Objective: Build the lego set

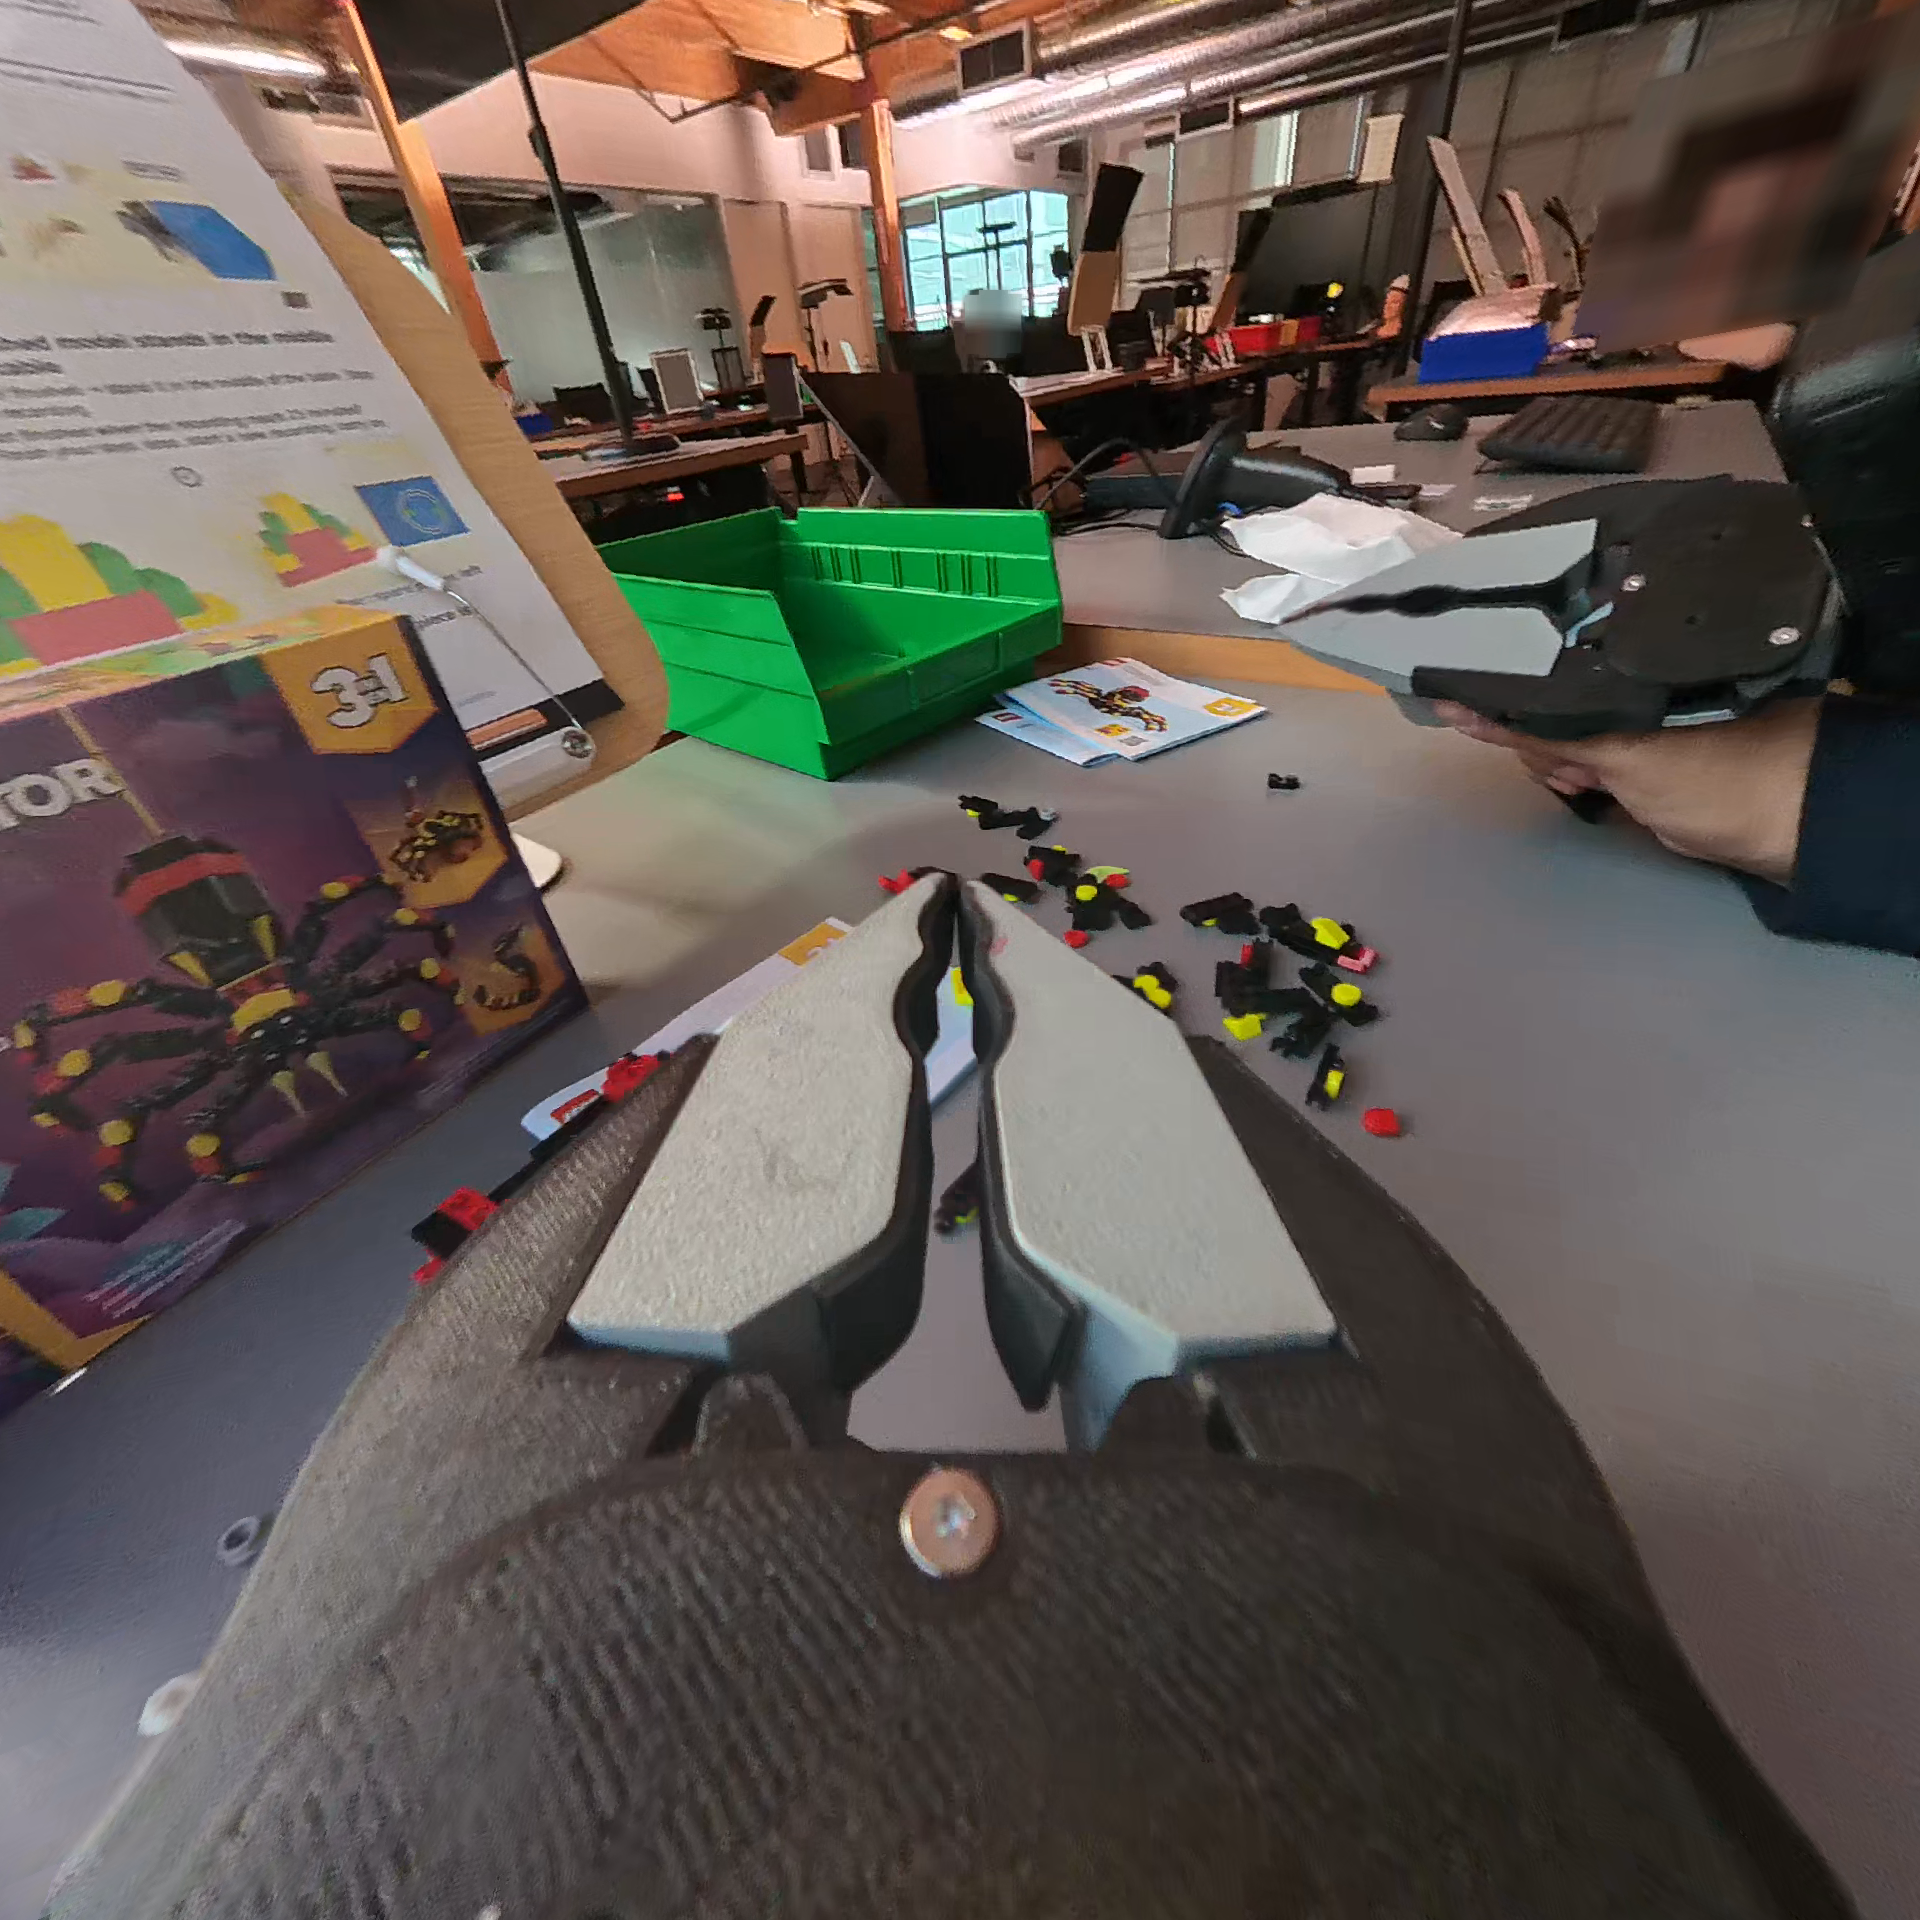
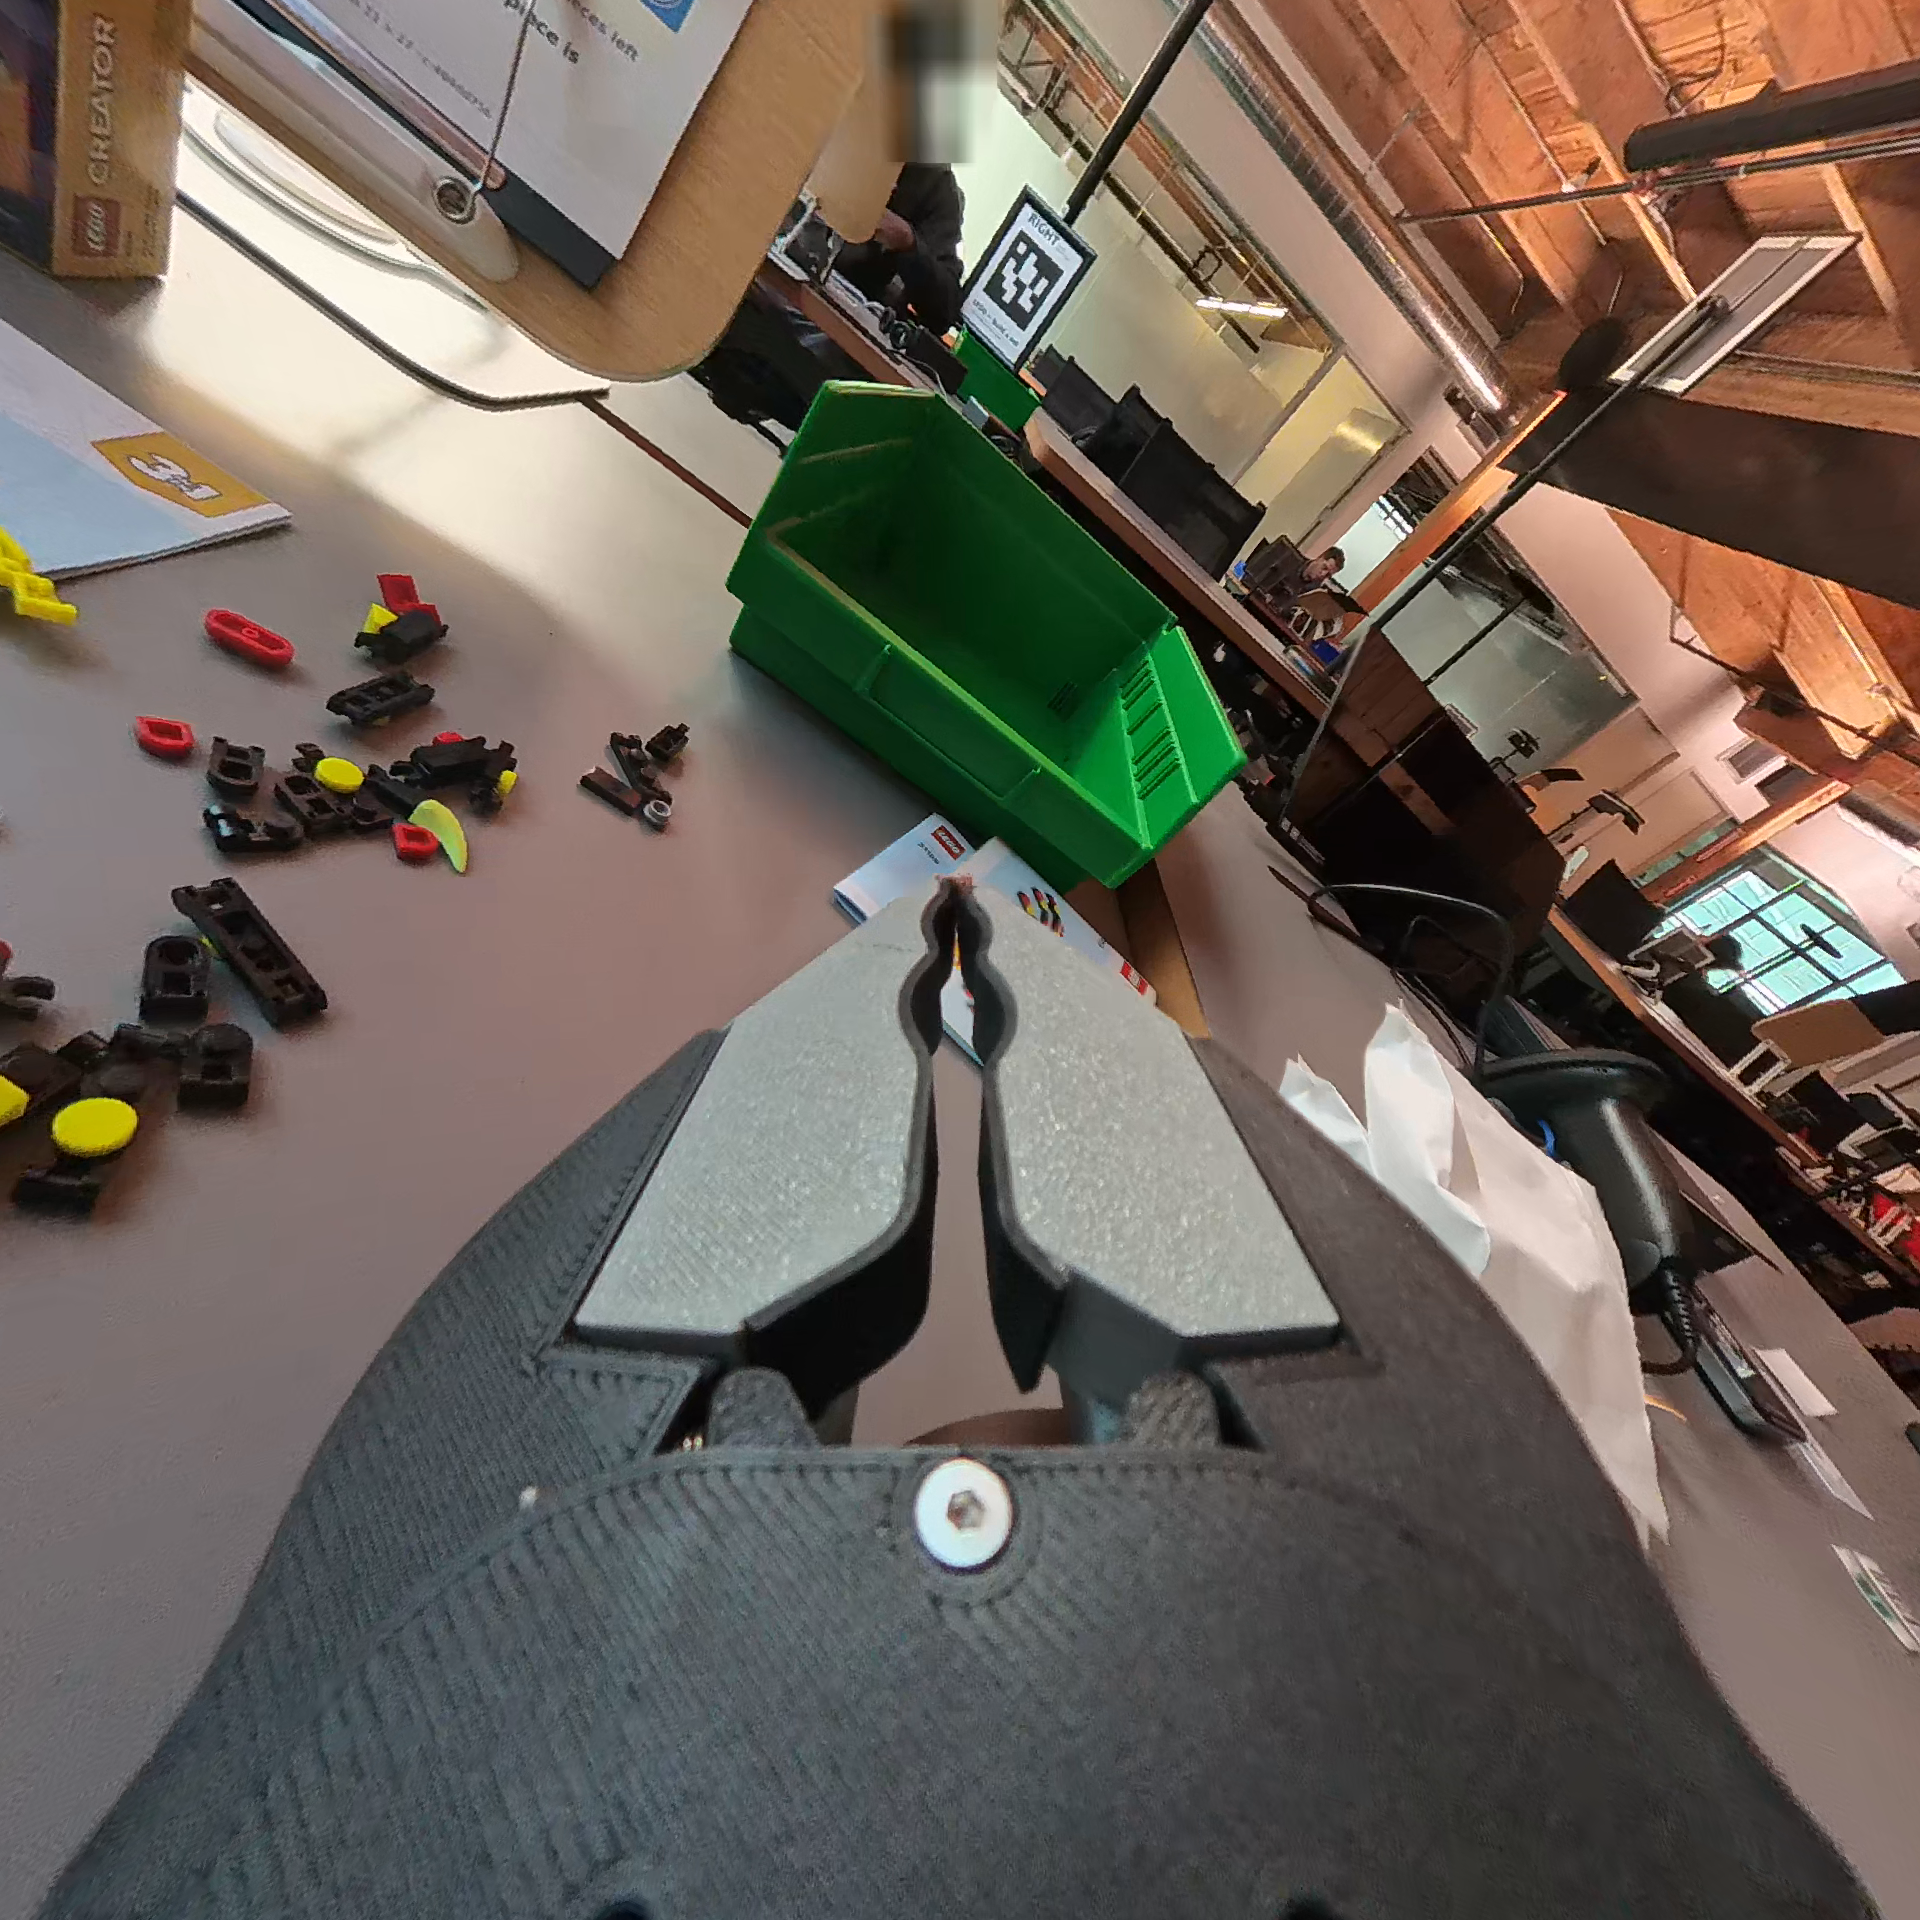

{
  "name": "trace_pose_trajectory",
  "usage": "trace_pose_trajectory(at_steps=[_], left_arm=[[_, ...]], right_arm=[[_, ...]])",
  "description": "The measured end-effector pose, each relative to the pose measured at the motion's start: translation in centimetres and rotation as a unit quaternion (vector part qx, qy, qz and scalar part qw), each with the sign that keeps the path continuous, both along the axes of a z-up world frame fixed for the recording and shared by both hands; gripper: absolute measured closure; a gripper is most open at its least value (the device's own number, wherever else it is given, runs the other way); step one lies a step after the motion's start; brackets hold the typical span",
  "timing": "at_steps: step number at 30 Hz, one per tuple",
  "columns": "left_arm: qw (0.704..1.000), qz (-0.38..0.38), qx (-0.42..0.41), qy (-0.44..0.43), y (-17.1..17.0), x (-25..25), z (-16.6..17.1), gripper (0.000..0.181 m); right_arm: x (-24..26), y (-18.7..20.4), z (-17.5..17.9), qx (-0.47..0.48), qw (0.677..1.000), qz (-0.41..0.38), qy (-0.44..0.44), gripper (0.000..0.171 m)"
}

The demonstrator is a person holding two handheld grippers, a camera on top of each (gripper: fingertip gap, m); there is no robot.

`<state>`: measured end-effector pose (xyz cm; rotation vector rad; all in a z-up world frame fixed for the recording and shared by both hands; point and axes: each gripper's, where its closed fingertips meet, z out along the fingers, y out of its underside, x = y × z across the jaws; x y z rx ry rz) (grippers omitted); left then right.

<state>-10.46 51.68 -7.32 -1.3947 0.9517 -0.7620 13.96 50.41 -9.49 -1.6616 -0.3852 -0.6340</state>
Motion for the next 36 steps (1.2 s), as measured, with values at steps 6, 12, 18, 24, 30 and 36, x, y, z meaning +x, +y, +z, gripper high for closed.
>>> trace_pose_trajectory(at_steps=[6, 12, 18, 24, 30, 36], left_arm=[[0.999, -0.040, -0.007, 0.007, 0.2, 3.1, -0.3, 0.181], [0.998, -0.064, -0.018, 0.006, 2.1, 6.1, -0.4, 0.181], [0.996, -0.090, -0.003, 0.002, 3.9, 8.3, -0.2, 0.181], [0.995, -0.086, -0.039, -0.012, 5.9, 8.1, -0.2, 0.181], [0.996, -0.085, -0.023, -0.005, 5.4, 8.1, -0.2, 0.181], [0.996, -0.083, -0.023, -0.018, 5.4, 7.8, 0.1, 0.181]], right_arm=[[-1.3, 2.1, -0.1, -0.004, 0.999, 0.033, -0.007, 0.171], [-2.5, 6.3, 0.2, 0.007, 0.998, 0.057, 0.007, 0.171], [-3.5, 11.4, 0.7, 0.020, 0.996, 0.084, 0.033, 0.171], [-4.6, 15.2, 1.5, 0.031, 0.985, 0.143, 0.091, 0.171], [-5.7, 16.4, 2.0, 0.021, 0.960, 0.206, 0.190, 0.171], [-7.2, 16.2, 2.0, 0.012, 0.951, 0.241, 0.195, 0.171]])
